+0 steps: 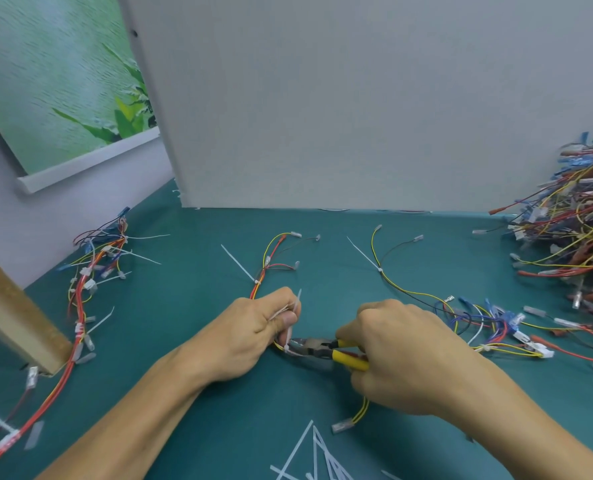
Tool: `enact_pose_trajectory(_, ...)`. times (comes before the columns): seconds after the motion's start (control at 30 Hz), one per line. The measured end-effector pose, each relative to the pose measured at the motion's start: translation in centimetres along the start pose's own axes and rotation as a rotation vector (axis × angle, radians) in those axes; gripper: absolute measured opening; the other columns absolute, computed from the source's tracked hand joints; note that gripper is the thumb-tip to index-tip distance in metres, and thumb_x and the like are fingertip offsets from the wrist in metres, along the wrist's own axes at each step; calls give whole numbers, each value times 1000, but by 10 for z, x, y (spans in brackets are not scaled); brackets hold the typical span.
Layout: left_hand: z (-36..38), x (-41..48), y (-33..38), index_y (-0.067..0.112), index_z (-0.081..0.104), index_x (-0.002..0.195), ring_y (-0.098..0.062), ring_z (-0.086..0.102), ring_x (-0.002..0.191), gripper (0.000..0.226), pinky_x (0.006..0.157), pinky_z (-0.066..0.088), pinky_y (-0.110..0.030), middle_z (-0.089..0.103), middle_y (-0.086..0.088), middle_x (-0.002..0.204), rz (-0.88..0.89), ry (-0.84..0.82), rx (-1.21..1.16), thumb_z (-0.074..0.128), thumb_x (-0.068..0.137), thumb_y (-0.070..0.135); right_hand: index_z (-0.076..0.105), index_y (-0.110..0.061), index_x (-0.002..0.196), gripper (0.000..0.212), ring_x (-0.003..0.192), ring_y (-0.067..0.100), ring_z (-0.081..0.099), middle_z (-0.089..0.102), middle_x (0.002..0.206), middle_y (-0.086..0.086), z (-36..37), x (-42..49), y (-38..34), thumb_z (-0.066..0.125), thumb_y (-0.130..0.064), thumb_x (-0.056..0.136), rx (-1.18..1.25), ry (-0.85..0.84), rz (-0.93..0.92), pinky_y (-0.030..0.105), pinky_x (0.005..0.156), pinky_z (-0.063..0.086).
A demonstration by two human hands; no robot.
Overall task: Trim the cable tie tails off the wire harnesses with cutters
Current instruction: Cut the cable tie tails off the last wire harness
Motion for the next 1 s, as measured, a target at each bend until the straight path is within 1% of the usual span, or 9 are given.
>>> enact_pose_trajectory(0.07,0,0,0,33,42,84,-4,47,60,20,61,36,-14,61,12,72,5,-1,6,39,102,28,47,-20,77,15,77,30,46,39,79,-4,2,1,-2,52,-33,83,4,-5,-1,27,48,24)
enact_pose_trajectory(0.2,0,0,-1,35,42,84,-7,48,63,20,64,42,-23,62,11,74,10,-4,7,39,102,29,48,-21,77,13,75,30,44,38,78,-4,4,2,-3,53,-32,82,2,-16,5,27,48,24)
enact_pose_trajectory(0.4,1,0,-2,33,42,84,-6,46,60,19,62,39,-21,62,10,75,22,-5,12,39,102,29,55,-20,80,8,77,31,48,46,83,0,4,3,-6,55,-28,79,-2,-25,-4,26,49,25)
enact_pose_trajectory(0.47,1,0,-3,33,42,84,-7,47,61,18,63,41,-24,62,11,75,23,-7,9,39,102,30,56,-20,81,7,76,30,46,45,84,-1,5,3,-7,55,-27,80,-7,-35,-14,26,48,24)
enact_pose_trajectory(0.6,1,0,-3,31,44,85,-14,53,68,17,68,46,-32,63,11,75,20,-11,0,40,101,30,59,-18,89,10,74,30,42,42,88,1,9,3,-10,53,-24,85,-32,-51,-29,27,48,21)
enact_pose_trajectory(0.73,1,-1,-2,32,44,83,-16,55,70,17,70,48,-33,62,10,74,18,-10,0,40,100,31,50,-18,86,1,66,28,36,37,87,3,13,3,-14,51,-18,85,-57,-59,-41,27,47,19)
enact_pose_trajectory(0.8,1,-1,-1,33,43,82,-18,56,71,17,72,49,-36,63,10,74,13,-10,-7,39,98,33,48,-18,85,5,62,27,33,37,86,3,15,3,-16,51,-15,85,-73,-49,-52,28,47,18)
enact_pose_trajectory(0.9,1,0,-2,35,44,81,-14,56,70,21,71,49,-32,62,10,74,11,-10,11,42,100,26,46,-17,83,7,54,21,25,34,82,3,15,3,-19,51,-13,83,-100,-18,-67,29,46,17)
enact_pose_trajectory(1.0,1,0,-2,34,44,81,-8,52,66,23,66,44,-24,63,10,73,7,-10,36,43,101,23,46,-18,83,7,53,21,24,35,82,3,16,4,-21,52,-13,83,-116,2,-72,29,46,15)
Point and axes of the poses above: each hand's wrist, its own x-axis towards the middle knuckle, its own z-axis out of the palm, y = z × x, the point moved 9 cm from there along x, towards the middle knuckle
